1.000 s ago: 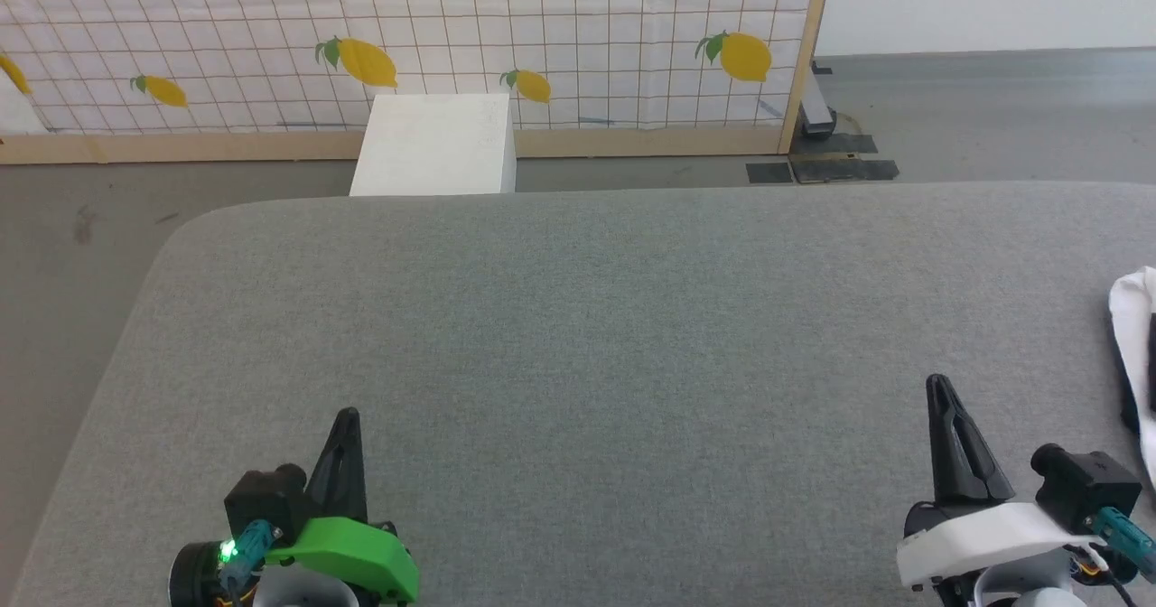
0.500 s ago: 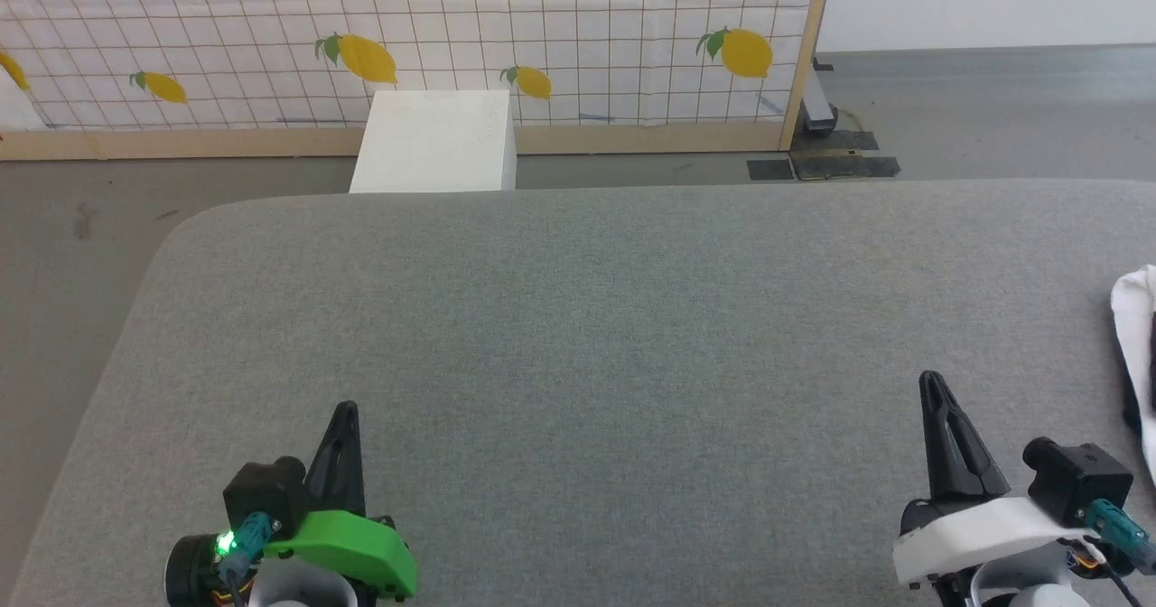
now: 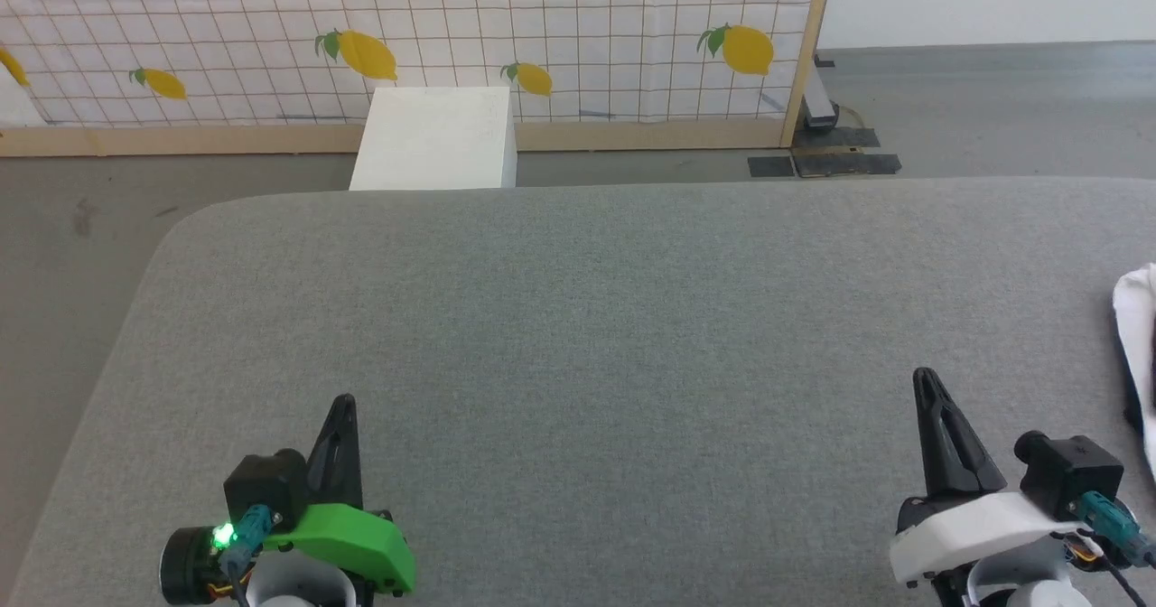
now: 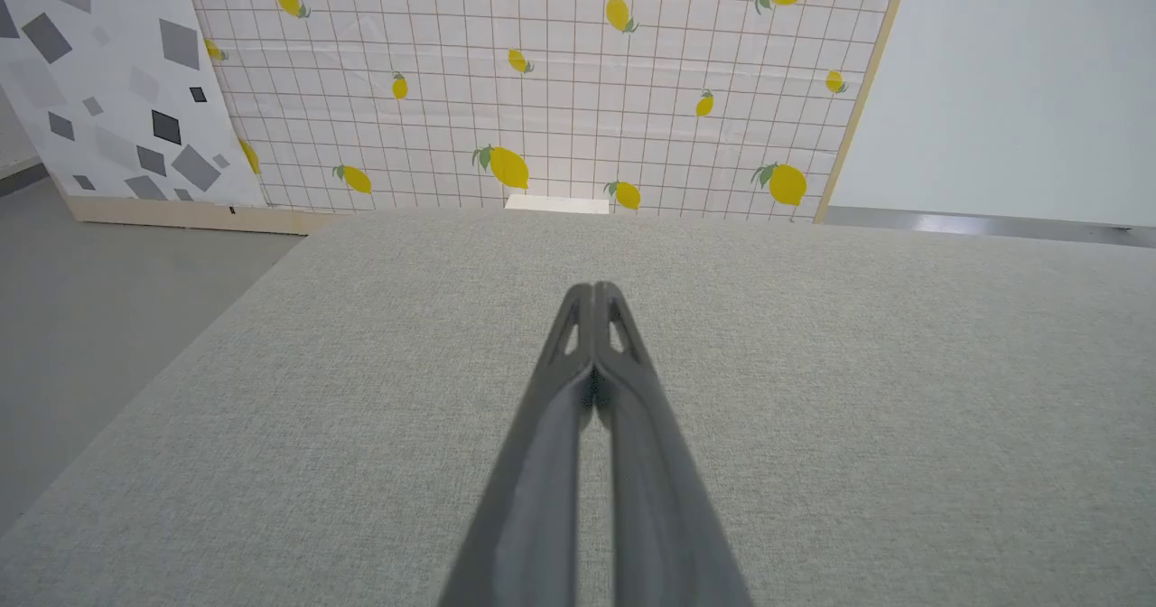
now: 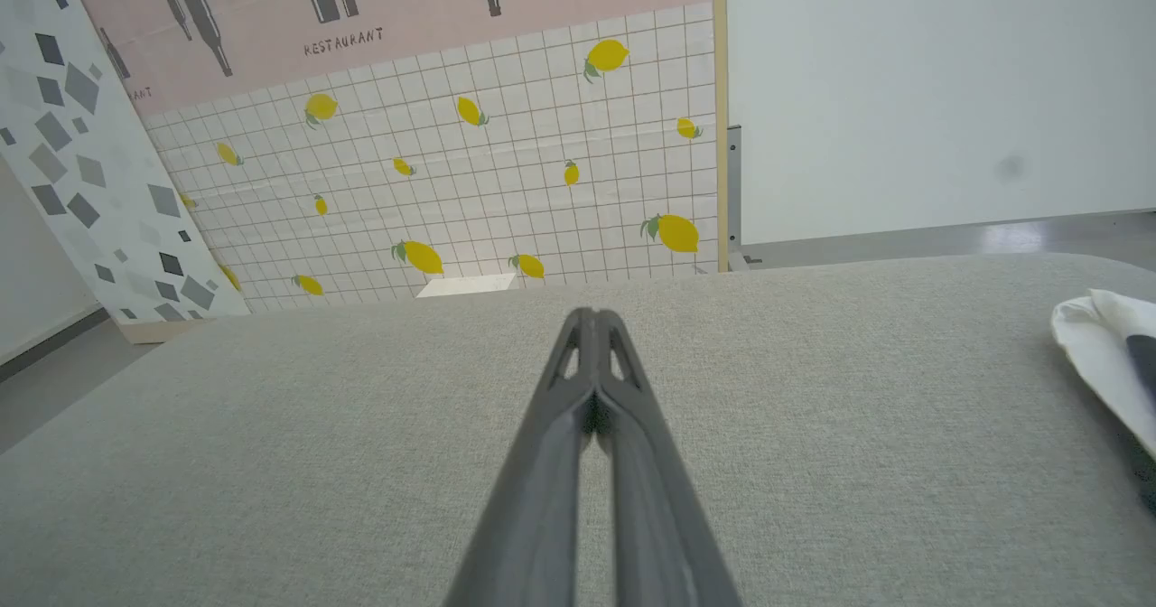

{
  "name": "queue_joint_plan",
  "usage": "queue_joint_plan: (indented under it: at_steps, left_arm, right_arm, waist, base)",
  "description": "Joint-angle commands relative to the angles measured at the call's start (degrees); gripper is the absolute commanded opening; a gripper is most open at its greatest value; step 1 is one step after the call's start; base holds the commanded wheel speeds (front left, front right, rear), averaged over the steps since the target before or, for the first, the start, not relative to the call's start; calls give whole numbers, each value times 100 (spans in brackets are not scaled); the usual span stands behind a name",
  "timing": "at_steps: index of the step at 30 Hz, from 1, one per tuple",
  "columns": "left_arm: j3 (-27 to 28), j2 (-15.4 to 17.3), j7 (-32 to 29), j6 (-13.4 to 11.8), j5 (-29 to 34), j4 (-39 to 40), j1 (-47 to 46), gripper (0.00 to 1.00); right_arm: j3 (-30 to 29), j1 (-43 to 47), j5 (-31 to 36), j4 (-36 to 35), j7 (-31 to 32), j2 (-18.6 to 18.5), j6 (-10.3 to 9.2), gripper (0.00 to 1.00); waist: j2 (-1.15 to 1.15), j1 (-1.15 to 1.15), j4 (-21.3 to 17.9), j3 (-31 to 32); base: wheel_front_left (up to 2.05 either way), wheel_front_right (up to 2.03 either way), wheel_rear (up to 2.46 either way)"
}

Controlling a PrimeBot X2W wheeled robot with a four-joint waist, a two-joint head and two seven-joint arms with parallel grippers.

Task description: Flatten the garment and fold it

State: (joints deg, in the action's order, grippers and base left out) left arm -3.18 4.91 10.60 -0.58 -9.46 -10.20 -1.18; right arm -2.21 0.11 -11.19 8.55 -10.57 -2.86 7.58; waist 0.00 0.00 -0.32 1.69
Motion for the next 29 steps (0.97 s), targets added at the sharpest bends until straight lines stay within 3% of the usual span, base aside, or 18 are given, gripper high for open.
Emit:
queue_joint_plan:
  at_steps: [1,29]
  left_arm:
    - [17,-40,-45,14,68,51,35,0]
    - [112,-92,-366,28,346,358,61,0]
  right_arm:
    - [14,-3,58,-57,29,0,-3,0]
    - [79,-6,394,-310,355,0,-5,0]
  waist:
    - [0,0,1,-2]
    - [0,0,11,-55]
  base:
    - [0,0,0]
    - [0,0,0]
